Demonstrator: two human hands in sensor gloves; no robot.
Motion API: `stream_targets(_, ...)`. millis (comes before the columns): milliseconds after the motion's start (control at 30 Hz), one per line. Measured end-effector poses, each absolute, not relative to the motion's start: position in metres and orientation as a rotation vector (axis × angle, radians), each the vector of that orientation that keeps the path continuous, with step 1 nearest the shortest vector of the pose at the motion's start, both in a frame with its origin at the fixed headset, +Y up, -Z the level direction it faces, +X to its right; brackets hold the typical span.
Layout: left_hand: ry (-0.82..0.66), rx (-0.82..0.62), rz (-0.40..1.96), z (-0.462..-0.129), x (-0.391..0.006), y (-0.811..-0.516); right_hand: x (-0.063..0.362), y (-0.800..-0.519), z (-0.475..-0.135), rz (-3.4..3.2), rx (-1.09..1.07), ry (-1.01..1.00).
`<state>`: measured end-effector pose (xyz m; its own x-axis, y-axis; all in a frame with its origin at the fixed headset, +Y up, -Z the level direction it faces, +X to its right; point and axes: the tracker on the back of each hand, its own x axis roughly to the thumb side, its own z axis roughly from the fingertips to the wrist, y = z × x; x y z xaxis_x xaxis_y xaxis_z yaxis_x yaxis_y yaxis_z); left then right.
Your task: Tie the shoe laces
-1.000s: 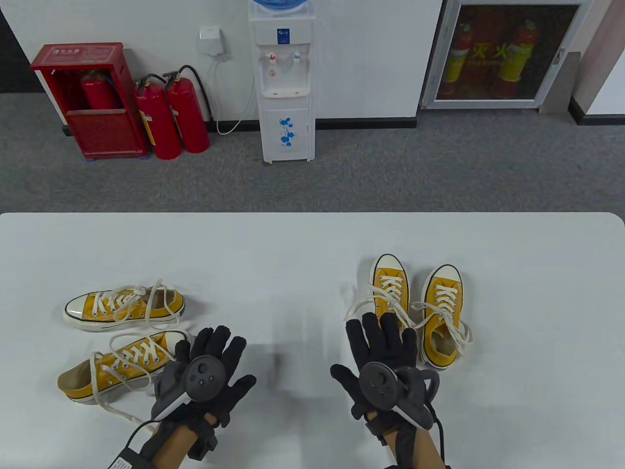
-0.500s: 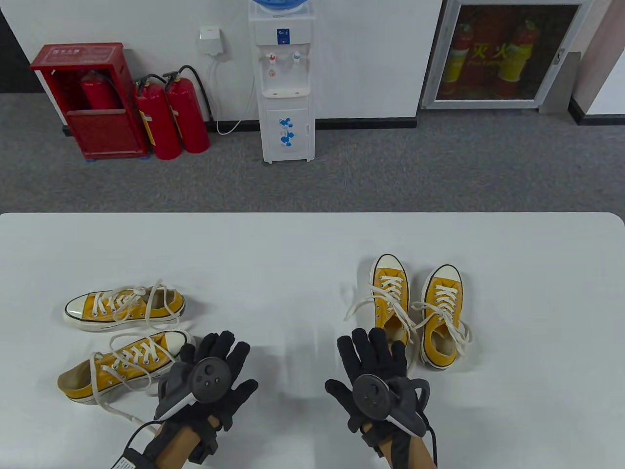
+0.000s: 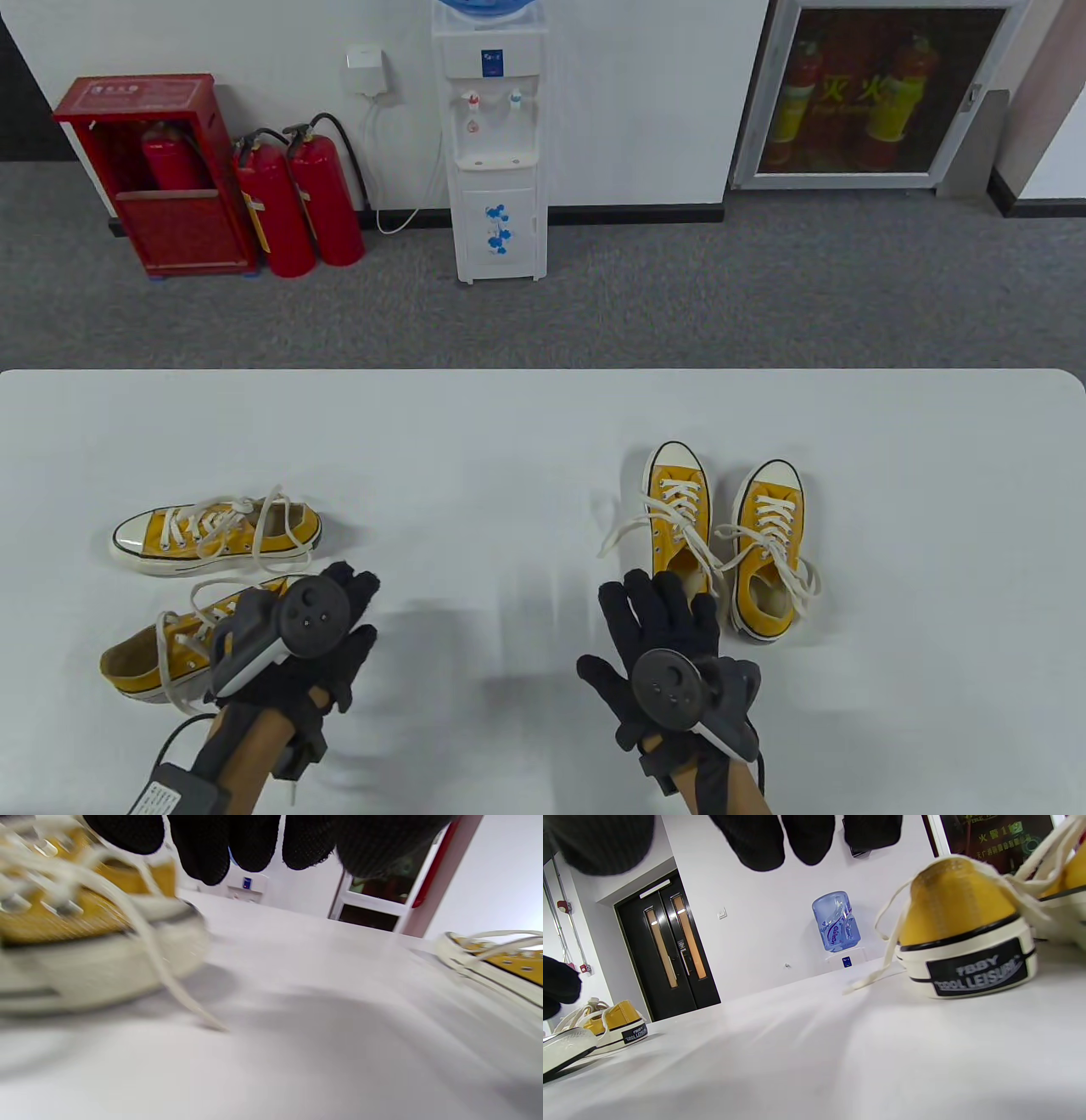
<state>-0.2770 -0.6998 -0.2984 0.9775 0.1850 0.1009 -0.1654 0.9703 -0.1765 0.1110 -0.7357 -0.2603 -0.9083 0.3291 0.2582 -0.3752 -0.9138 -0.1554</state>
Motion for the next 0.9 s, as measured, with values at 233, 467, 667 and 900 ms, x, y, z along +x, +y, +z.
stream_targets(233,0.035,-0.142,0.101,-0.306,-0.333,-0.689,0.110,-0.735,-0.260,2.743,0.330,-0.284)
stream_targets(467,0.154,-0.165,0.000,-0.310,-0.368,-0.690,0.112,-0.735,-0.260,2.731,0.325,-0.289)
stream_targets(667,0.230,-0.214,-0.032,-0.312,-0.392,-0.698,0.113,-0.735,-0.260,2.731,0.321,-0.285)
stream_targets(900,0.283,-0.278,-0.039,-0.314,-0.411,-0.714,0.112,-0.736,-0.260,2.734,0.324,-0.278)
